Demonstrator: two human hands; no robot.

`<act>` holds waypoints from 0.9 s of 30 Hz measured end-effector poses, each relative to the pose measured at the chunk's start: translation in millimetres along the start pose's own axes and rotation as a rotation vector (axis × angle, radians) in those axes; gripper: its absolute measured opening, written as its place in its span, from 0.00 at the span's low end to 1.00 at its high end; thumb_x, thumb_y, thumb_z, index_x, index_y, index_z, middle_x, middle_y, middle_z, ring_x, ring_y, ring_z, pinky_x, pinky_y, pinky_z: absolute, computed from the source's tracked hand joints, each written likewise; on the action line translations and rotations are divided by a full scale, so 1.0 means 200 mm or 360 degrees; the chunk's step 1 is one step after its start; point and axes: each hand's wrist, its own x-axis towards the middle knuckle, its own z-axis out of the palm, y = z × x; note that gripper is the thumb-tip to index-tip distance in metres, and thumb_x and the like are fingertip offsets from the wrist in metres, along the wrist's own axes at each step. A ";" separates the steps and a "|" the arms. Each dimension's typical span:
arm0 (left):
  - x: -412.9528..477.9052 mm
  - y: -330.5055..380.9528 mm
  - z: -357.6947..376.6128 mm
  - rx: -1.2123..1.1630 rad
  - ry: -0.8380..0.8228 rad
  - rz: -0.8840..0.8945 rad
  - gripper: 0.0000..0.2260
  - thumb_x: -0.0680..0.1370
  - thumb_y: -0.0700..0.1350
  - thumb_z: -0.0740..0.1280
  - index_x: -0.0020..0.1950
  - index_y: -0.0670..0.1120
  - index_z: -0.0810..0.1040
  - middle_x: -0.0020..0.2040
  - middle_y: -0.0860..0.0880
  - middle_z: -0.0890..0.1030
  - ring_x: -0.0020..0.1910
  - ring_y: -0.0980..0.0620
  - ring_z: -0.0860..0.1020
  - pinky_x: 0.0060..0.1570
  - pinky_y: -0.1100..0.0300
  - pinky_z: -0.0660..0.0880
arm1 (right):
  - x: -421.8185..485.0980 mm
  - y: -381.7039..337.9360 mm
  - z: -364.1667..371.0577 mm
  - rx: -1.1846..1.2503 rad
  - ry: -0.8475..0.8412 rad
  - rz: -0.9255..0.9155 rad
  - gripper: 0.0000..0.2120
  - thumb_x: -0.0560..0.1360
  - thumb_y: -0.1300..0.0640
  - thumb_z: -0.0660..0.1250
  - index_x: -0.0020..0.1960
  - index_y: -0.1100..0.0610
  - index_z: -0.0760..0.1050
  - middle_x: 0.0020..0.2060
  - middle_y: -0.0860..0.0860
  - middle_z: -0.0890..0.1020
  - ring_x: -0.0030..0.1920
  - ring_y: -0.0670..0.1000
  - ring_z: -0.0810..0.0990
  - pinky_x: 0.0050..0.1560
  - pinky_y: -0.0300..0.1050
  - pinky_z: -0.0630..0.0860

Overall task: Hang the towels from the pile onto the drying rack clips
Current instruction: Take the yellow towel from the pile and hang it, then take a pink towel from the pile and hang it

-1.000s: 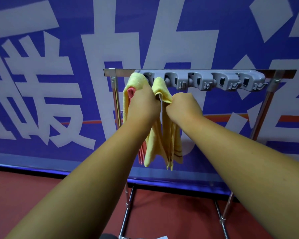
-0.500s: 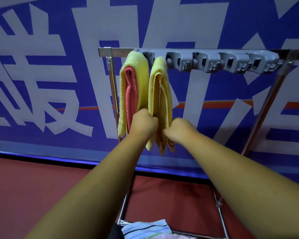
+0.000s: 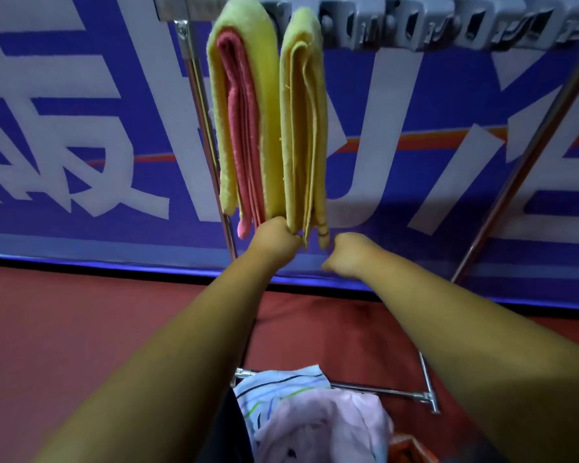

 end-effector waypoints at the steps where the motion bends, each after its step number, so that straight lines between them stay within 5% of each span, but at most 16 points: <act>1: -0.01 -0.04 0.04 -0.0006 -0.0033 -0.0017 0.09 0.77 0.46 0.72 0.53 0.43 0.85 0.47 0.41 0.86 0.48 0.38 0.83 0.43 0.54 0.76 | 0.01 0.03 0.05 -0.0035 -0.0031 0.0019 0.09 0.76 0.54 0.72 0.53 0.57 0.80 0.47 0.54 0.82 0.46 0.56 0.82 0.38 0.46 0.73; 4: -0.03 -0.15 0.16 -0.0002 -0.0130 -0.0100 0.08 0.77 0.46 0.71 0.50 0.41 0.83 0.47 0.40 0.87 0.49 0.41 0.86 0.52 0.48 0.83 | 0.02 0.12 0.22 -0.0118 -0.0139 0.0023 0.09 0.76 0.51 0.71 0.43 0.57 0.79 0.40 0.54 0.84 0.43 0.57 0.84 0.36 0.43 0.70; 8: -0.10 -0.32 0.38 0.0051 -0.0423 -0.0188 0.08 0.77 0.42 0.69 0.47 0.38 0.85 0.43 0.39 0.88 0.44 0.42 0.87 0.48 0.43 0.85 | 0.04 0.26 0.49 -0.0104 -0.0382 0.0090 0.16 0.79 0.50 0.67 0.36 0.58 0.81 0.29 0.54 0.84 0.26 0.51 0.80 0.30 0.40 0.70; 13: -0.25 -0.54 0.70 0.0053 -0.0827 -0.0354 0.11 0.82 0.40 0.64 0.51 0.37 0.86 0.50 0.39 0.88 0.49 0.38 0.88 0.40 0.50 0.82 | 0.03 0.44 0.90 0.0319 -0.0648 0.0282 0.12 0.80 0.54 0.68 0.46 0.62 0.83 0.41 0.57 0.88 0.38 0.58 0.88 0.34 0.47 0.79; 16: -0.34 -0.66 0.88 0.0065 -0.1011 -0.0447 0.12 0.82 0.40 0.63 0.53 0.36 0.85 0.52 0.40 0.88 0.49 0.40 0.88 0.50 0.43 0.84 | -0.01 0.52 1.14 0.0430 -0.0770 0.0417 0.10 0.81 0.55 0.66 0.46 0.60 0.80 0.37 0.54 0.87 0.31 0.53 0.82 0.37 0.46 0.78; 19: -0.42 -0.79 1.06 0.0144 -0.1148 -0.0573 0.11 0.82 0.40 0.64 0.55 0.38 0.85 0.52 0.42 0.88 0.52 0.40 0.87 0.56 0.44 0.84 | -0.05 0.61 1.42 0.0583 -0.0947 0.0584 0.09 0.81 0.53 0.65 0.53 0.58 0.79 0.48 0.52 0.88 0.40 0.53 0.85 0.47 0.47 0.79; 22: -0.51 -0.93 1.21 0.0350 -0.1120 -0.0622 0.11 0.82 0.41 0.65 0.60 0.41 0.85 0.57 0.43 0.86 0.57 0.42 0.85 0.60 0.49 0.82 | -0.07 0.70 1.68 0.0460 -0.1095 0.0767 0.17 0.75 0.46 0.67 0.53 0.57 0.85 0.44 0.52 0.90 0.46 0.54 0.89 0.58 0.54 0.82; 24: -0.58 -1.01 1.29 0.0488 -0.1067 -0.0648 0.13 0.82 0.42 0.65 0.64 0.40 0.83 0.61 0.41 0.84 0.61 0.40 0.82 0.58 0.53 0.79 | -0.03 0.79 1.87 0.0301 -0.1144 0.0739 0.12 0.78 0.49 0.68 0.50 0.57 0.83 0.44 0.54 0.88 0.48 0.55 0.87 0.56 0.53 0.82; 27: -0.72 -1.11 1.41 0.0614 -0.1190 -0.0776 0.17 0.82 0.43 0.66 0.71 0.40 0.77 0.67 0.41 0.80 0.66 0.39 0.80 0.60 0.52 0.76 | 0.00 0.87 2.12 0.0017 -0.1148 0.0517 0.12 0.77 0.45 0.59 0.53 0.50 0.76 0.63 0.56 0.84 0.58 0.57 0.80 0.65 0.54 0.75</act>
